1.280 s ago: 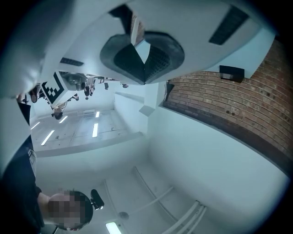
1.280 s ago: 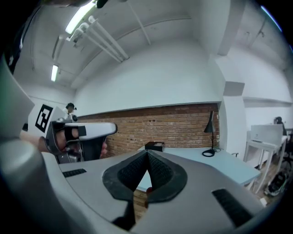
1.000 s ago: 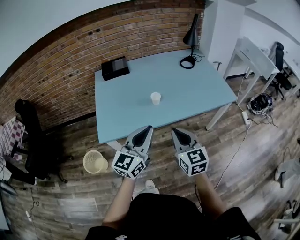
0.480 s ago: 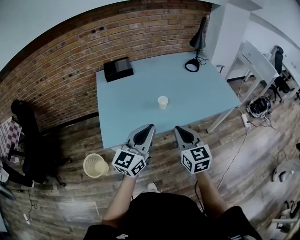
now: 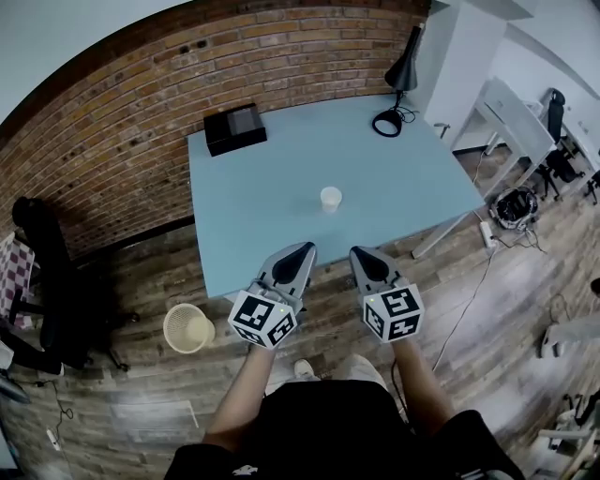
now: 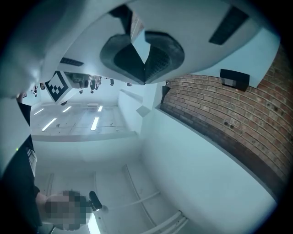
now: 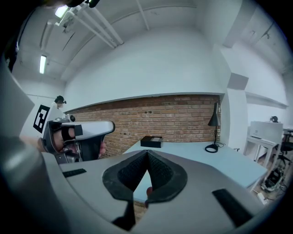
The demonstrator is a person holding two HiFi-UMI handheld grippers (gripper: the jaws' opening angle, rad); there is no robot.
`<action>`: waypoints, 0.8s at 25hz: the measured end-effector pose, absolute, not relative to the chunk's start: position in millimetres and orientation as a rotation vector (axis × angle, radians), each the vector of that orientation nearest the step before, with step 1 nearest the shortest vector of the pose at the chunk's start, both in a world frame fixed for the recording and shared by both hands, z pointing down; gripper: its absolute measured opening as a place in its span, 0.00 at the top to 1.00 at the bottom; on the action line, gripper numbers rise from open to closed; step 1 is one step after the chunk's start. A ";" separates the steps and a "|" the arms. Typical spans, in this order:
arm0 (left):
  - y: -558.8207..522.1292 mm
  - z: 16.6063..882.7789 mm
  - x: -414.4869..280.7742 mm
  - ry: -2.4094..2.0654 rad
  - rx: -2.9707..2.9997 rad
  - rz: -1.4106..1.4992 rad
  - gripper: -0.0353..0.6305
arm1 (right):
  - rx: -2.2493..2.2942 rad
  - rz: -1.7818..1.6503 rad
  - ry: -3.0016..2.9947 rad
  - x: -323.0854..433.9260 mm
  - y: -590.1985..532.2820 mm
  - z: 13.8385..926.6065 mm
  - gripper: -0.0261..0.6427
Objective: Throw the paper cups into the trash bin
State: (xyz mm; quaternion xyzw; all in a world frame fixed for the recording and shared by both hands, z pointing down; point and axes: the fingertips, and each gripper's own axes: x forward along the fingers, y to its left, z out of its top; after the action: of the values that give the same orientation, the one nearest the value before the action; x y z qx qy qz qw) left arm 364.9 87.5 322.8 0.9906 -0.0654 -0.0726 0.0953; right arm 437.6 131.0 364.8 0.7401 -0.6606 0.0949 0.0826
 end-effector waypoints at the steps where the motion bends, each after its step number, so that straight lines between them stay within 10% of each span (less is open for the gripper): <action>1: 85.9 324.6 366.1 -0.195 2.932 -0.211 0.94 | 2.208 0.292 -1.968 439.8 130.2 366.9 0.95; 20: 41.6 344.6 433.8 -0.449 2.902 -0.131 0.94 | 1.938 0.371 -2.130 519.1 65.9 408.8 0.95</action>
State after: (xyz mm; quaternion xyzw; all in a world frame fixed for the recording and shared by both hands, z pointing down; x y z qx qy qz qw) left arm 433.8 41.6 344.6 0.9823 -0.1519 -0.0442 0.1008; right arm 519.1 65.9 408.8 0.6628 -0.7284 0.1269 0.1186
